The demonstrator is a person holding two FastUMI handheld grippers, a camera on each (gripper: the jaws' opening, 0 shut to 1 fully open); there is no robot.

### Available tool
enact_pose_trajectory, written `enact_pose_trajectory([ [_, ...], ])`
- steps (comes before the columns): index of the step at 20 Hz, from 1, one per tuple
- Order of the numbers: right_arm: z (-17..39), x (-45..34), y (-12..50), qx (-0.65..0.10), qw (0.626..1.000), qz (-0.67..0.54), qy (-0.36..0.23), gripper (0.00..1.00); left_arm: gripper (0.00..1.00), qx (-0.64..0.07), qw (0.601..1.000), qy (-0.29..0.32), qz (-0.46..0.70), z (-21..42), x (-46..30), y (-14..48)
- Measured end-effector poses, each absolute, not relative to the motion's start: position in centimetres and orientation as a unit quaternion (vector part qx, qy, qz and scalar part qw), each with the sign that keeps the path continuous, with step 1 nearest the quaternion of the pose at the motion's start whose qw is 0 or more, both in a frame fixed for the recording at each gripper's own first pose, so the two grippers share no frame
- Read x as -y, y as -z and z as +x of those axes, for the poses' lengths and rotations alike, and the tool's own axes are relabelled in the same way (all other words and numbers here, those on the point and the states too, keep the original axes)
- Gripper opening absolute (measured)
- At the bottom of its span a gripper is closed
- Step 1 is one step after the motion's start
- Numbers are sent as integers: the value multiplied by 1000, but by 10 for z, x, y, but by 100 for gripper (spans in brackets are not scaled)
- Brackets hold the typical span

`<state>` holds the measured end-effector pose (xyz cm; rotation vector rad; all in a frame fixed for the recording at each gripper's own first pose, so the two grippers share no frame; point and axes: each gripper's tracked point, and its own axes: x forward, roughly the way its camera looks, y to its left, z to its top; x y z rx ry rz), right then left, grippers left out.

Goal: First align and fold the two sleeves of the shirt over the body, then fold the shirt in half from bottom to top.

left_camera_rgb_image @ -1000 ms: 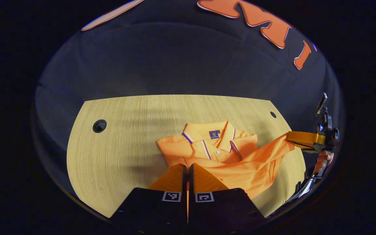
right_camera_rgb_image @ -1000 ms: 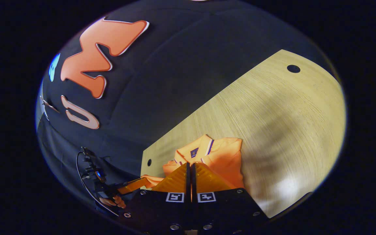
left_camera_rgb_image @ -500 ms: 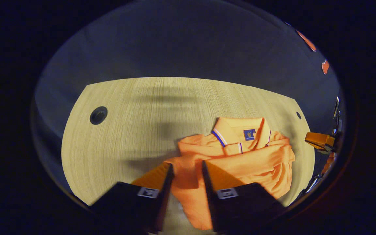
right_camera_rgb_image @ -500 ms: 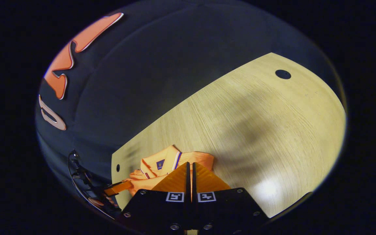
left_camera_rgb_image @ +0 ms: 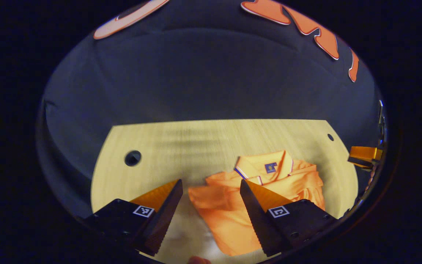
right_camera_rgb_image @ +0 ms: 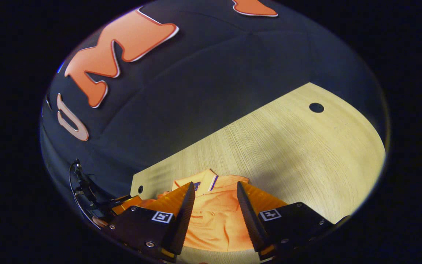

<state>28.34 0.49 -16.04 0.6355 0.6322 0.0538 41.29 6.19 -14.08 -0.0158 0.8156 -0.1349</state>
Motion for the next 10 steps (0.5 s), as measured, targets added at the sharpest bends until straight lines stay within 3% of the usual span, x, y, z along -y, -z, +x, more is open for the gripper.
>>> enact_pose_trajectory([
  [4, 259, 4, 119, -252, 927, 276, -29, 81, 99, -353, 933, 66, -9, 394, -51, 93],
  [10, 203, 12, 64, -185, 961, 201, -47, 92, 99, -278, 957, 75, -31, 314, -15, 7],
])
